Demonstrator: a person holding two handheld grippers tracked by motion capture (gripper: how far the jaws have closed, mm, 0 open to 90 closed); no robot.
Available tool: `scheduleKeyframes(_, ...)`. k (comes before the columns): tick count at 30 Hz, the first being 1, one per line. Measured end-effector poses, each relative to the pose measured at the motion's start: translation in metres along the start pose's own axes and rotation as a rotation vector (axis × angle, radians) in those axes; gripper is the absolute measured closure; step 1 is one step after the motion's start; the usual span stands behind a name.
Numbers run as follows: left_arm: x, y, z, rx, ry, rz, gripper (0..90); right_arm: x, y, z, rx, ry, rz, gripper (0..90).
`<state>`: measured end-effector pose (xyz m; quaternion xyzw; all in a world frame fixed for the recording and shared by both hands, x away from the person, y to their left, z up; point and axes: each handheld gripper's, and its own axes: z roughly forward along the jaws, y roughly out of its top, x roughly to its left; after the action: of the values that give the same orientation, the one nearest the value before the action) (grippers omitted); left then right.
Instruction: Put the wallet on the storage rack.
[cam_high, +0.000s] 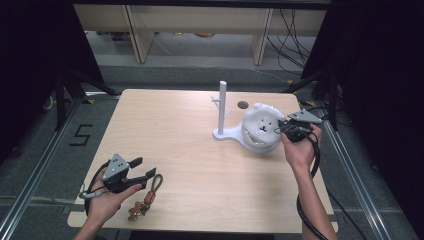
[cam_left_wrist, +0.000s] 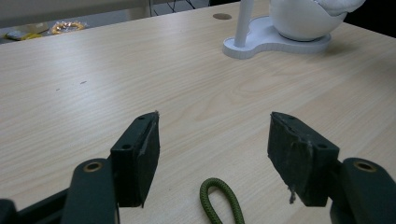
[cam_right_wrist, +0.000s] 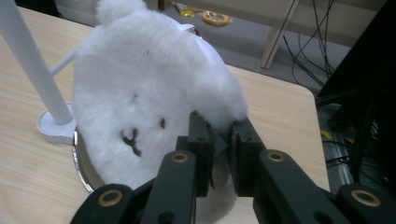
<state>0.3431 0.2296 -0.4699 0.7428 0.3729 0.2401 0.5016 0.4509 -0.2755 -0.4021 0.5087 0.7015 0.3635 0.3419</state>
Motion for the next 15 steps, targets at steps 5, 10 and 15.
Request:
scheduleKeyframes(5,-0.0002,-0.0005,0.0000,0.002,-0.001,-0.002,34.0,0.0002,-0.0019,0.0056,-0.001,-0.034,-0.062,80.8)
scheduleKeyframes(10,-0.0022,-0.0023,0.0006,0.002,-0.004,-0.037,34.0,-0.0013,-0.0032,0.0093,-0.001,-0.039,-0.054,78.8)
scheduleKeyframes(15,-0.0014,-0.0022,0.0005,0.005,-0.004,-0.030,34.0,-0.0014,-0.0044,0.0112,0.000,-0.030,-0.019,73.6)
